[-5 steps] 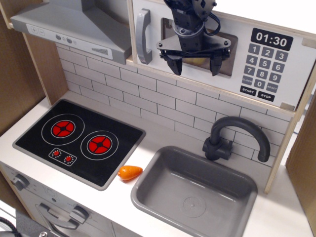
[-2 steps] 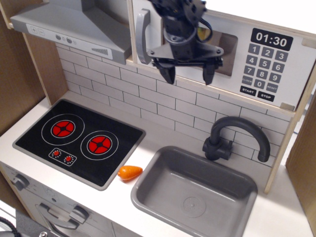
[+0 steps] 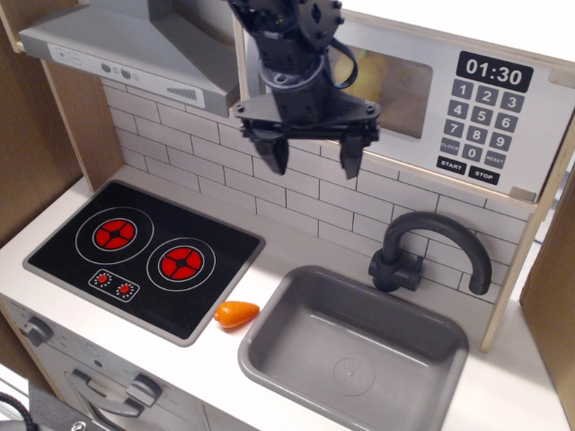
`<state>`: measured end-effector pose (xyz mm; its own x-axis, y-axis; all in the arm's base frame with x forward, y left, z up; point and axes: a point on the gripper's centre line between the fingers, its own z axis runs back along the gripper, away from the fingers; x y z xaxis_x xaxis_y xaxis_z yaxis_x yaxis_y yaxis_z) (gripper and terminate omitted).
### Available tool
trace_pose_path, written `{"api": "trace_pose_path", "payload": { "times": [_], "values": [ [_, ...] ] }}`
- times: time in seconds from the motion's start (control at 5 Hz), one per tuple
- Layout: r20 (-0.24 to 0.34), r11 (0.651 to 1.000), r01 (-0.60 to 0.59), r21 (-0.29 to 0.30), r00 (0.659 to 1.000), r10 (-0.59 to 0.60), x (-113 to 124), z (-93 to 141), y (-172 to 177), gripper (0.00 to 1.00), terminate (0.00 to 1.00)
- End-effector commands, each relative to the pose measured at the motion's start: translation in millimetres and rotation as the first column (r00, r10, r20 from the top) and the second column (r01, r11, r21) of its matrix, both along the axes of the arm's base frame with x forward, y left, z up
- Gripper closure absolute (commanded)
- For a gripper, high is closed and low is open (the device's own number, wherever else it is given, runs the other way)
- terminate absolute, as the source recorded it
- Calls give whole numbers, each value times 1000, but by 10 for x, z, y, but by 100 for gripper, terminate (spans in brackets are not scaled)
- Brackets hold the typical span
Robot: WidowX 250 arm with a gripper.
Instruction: Close microwave
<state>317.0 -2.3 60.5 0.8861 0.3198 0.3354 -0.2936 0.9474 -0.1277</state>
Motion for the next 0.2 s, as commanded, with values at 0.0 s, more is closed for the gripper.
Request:
{"api": "trace_pose_path", "payload": {
  "times": [0.0],
  "values": [
    [53,1000,4,1,999,-4,59,258,-11,0,100]
  ]
}}
